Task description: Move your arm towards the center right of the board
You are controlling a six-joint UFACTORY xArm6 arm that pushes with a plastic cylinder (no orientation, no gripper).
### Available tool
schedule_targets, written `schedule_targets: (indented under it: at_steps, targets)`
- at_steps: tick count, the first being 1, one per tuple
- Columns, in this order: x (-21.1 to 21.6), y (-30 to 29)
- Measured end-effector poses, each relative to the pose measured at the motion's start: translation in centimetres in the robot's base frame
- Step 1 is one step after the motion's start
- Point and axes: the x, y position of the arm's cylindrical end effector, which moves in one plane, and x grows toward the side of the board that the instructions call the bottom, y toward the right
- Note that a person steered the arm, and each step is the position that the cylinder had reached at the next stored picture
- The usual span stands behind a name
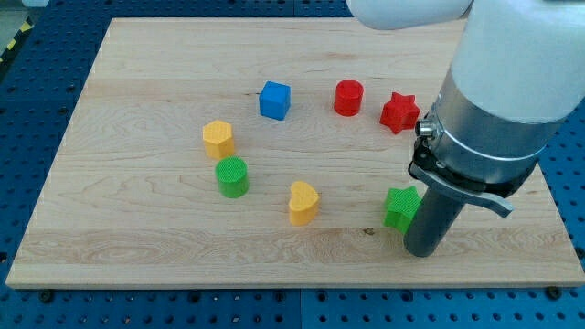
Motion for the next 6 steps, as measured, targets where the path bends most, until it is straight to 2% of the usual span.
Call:
schedule_targets:
  at_steps: [1, 3, 5, 6]
  targets:
    - [0.0, 1.1]
    - [-1.3, 7.9]
    - [-11.0, 9.6]
    - [-14.1, 9.6]
